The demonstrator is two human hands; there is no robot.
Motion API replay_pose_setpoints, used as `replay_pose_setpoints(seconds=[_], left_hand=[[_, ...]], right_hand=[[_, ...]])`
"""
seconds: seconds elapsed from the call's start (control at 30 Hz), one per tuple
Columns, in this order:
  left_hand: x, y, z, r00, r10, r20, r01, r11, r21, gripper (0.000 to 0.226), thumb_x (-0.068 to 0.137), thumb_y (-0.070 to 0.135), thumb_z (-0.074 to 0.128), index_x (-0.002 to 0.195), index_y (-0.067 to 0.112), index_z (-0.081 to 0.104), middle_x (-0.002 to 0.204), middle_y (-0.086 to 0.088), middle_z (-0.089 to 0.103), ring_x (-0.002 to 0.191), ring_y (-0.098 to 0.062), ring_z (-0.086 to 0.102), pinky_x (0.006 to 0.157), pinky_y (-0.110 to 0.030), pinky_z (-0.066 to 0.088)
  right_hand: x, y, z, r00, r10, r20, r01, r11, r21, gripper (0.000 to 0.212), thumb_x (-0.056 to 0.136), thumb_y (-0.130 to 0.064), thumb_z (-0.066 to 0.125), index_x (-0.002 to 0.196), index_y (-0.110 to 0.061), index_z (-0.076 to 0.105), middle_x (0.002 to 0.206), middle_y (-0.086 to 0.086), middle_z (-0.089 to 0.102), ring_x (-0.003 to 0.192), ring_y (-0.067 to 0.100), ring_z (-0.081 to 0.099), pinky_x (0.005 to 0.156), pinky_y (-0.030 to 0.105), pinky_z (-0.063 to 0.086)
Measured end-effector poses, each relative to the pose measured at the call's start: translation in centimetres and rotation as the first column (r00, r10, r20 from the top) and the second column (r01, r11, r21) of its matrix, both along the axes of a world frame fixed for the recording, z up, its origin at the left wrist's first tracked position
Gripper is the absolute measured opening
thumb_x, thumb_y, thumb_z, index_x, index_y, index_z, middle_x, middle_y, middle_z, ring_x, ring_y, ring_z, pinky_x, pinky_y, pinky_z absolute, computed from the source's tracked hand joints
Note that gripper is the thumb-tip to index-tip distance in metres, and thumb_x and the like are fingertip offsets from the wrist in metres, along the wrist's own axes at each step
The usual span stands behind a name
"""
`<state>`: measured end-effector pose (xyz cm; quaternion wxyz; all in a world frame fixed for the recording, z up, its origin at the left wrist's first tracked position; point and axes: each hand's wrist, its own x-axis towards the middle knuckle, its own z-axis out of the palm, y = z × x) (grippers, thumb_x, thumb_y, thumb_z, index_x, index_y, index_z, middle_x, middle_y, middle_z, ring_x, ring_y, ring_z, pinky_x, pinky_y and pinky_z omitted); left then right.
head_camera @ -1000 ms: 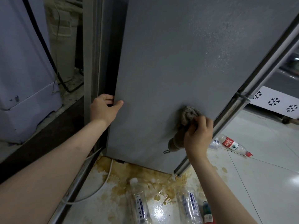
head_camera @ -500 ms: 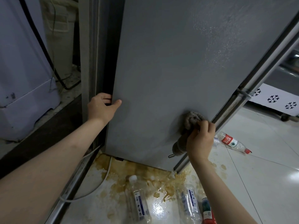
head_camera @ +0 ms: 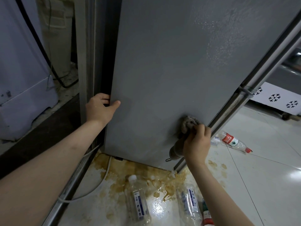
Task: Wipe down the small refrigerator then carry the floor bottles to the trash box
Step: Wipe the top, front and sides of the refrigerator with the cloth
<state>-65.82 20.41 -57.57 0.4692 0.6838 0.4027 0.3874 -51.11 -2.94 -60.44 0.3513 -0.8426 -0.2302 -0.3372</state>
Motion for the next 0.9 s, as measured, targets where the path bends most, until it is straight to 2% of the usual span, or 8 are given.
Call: replay_pose_setpoints(seconds=[0.17, 0.3, 0.47, 0.7, 0.9], left_hand=[[0.2, 0.0, -0.2, 1.0, 0.017, -0.003, -0.017, 1.0, 0.007, 0.042, 0.08, 0.029, 0.072, 0.115, 0.01, 0.06, 0.114, -0.006, 0.065, 0.092, -0.011, 0.055, 0.078, -0.023, 0.042], [0.2, 0.1, -0.4, 1.0, 0.014, -0.008, -0.014, 1.0, 0.003, 0.042, 0.08, 0.029, 0.073, 0.115, 0.009, 0.06, 0.114, -0.006, 0.064, 0.092, -0.011, 0.055, 0.078, -0.024, 0.042], [0.1, 0.2, -0.4, 1.0, 0.008, -0.019, -0.008, 1.0, 0.001, 0.041, 0.079, 0.028, 0.073, 0.114, 0.009, 0.061, 0.113, -0.007, 0.065, 0.092, -0.011, 0.055, 0.079, -0.024, 0.042], [0.1, 0.2, -0.5, 1.0, 0.008, -0.019, -0.008, 1.0, 0.001, 0.043, 0.08, 0.028, 0.073, 0.116, 0.009, 0.06, 0.115, -0.007, 0.064, 0.093, -0.011, 0.054, 0.081, -0.024, 0.042], [0.1, 0.3, -0.7, 1.0, 0.01, -0.014, -0.01, 1.0, 0.008, 0.041, 0.08, 0.028, 0.072, 0.114, 0.007, 0.061, 0.113, -0.008, 0.065, 0.091, -0.01, 0.054, 0.078, -0.022, 0.041]], right_hand=[[0.1, 0.0, -0.8, 0.997, 0.048, 0.056, -0.046, 0.998, -0.035, 0.011, 0.077, 0.014, 0.054, 0.081, 0.003, 0.053, 0.087, 0.023, 0.053, 0.064, 0.034, 0.05, 0.054, 0.029, 0.032], [0.2, 0.0, -1.6, 0.997, 0.04, 0.065, -0.036, 0.998, -0.053, 0.01, 0.075, 0.01, 0.046, 0.079, 0.003, 0.052, 0.088, 0.024, 0.053, 0.067, 0.037, 0.051, 0.051, 0.03, 0.035], [-0.1, -0.5, -3.4, 0.997, 0.077, 0.012, -0.074, 0.984, -0.163, 0.016, 0.067, 0.014, 0.046, 0.076, 0.003, 0.052, 0.085, 0.022, 0.053, 0.064, 0.037, 0.052, 0.052, 0.028, 0.034], [-0.5, -0.3, -3.8, 0.998, 0.001, -0.064, -0.008, 0.994, -0.107, 0.015, 0.071, 0.013, 0.048, 0.081, 0.006, 0.057, 0.088, 0.026, 0.056, 0.062, 0.041, 0.054, 0.052, 0.028, 0.033], [-2.2, 1.7, -3.9, 0.98, -0.002, -0.197, -0.026, 0.99, -0.139, 0.015, 0.079, 0.008, 0.05, 0.092, 0.005, 0.058, 0.101, 0.024, 0.054, 0.074, 0.043, 0.056, 0.057, 0.033, 0.037]])
